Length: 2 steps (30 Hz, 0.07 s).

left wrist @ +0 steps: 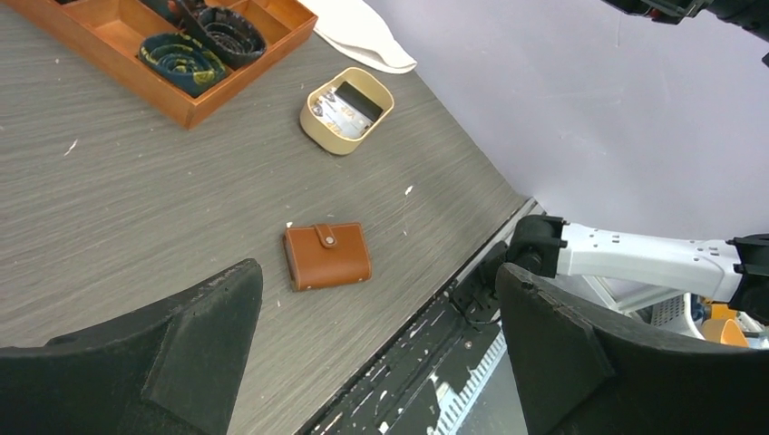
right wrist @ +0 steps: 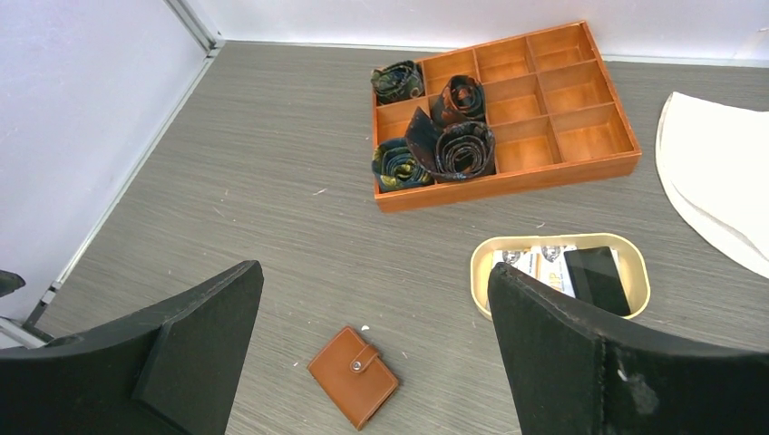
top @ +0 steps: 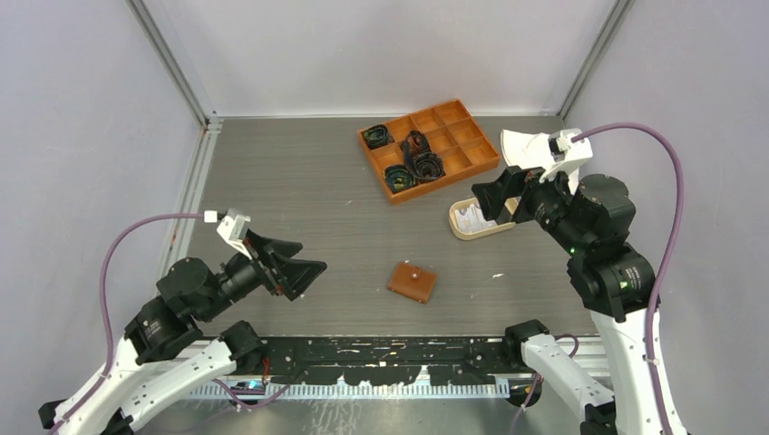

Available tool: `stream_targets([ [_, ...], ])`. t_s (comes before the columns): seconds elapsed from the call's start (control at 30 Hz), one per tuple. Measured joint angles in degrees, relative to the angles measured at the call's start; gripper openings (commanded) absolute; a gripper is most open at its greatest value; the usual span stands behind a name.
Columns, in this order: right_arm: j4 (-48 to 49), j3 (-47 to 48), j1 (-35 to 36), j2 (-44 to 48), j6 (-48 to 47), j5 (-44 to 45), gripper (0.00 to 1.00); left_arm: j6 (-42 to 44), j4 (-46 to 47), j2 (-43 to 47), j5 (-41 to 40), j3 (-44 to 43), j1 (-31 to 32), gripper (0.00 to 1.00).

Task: Put the credit cards into the card holder
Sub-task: Reset both arms

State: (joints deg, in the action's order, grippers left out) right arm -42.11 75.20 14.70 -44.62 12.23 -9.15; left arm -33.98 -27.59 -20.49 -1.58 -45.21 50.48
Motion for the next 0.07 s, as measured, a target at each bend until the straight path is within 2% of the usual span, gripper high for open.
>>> stream_targets([
  [0.07, 0.0, -0.1, -0.3, 0.0, 0.0, -0.2, 0.99, 0.1, -0.3, 0.1, -0.1, 0.0, 0.0, 1.0],
])
